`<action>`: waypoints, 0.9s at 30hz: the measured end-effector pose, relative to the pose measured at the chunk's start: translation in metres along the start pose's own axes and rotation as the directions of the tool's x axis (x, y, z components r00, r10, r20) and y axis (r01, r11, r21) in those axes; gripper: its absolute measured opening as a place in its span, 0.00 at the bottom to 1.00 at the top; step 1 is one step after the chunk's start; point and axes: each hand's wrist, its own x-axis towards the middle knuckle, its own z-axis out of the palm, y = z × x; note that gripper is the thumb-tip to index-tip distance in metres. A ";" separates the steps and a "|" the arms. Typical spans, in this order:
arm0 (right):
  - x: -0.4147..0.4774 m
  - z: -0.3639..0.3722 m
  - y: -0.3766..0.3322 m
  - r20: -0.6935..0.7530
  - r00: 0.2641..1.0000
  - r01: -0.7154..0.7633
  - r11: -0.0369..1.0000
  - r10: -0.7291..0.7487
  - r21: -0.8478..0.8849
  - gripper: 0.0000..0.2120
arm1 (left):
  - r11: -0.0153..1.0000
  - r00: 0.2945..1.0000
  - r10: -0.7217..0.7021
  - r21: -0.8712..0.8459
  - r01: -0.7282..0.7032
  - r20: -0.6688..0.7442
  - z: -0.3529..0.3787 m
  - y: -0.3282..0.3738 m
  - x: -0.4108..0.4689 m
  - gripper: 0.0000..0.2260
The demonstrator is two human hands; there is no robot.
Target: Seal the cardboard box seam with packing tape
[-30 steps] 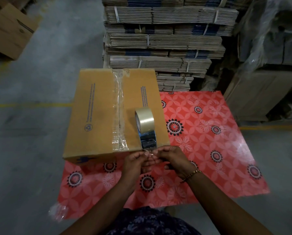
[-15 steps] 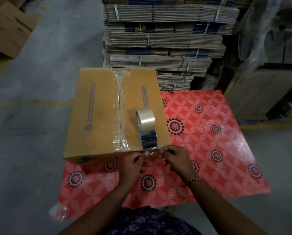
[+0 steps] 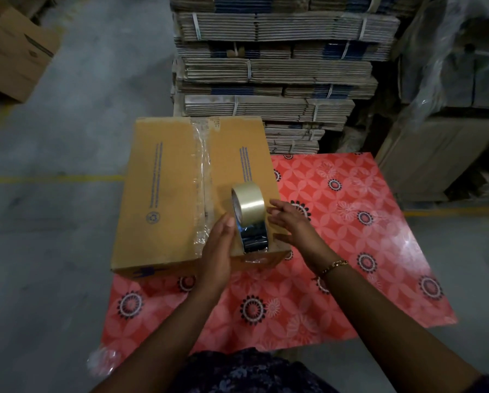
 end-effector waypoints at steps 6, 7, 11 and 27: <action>-0.006 0.013 -0.006 0.156 0.987 0.049 0.996 -0.037 -0.073 0.29 | 0.983 0.978 -0.134 -0.107 0.152 0.159 0.016 -0.001 0.017 0.19; -0.006 0.012 -0.003 0.158 0.986 0.073 0.994 -0.059 -0.085 0.32 | 0.983 0.976 -0.133 -0.100 0.152 0.170 0.018 -0.002 0.018 0.20; -0.003 -0.012 -0.001 0.153 0.979 0.152 0.982 -0.134 -0.109 0.35 | 0.989 0.973 -0.125 -0.051 0.137 0.192 0.036 -0.004 0.026 0.20; 0.047 -0.274 0.051 -0.049 0.999 0.012 0.992 -0.018 -0.123 0.34 | 0.962 0.900 -0.268 0.139 0.233 0.344 0.300 -0.044 0.098 0.41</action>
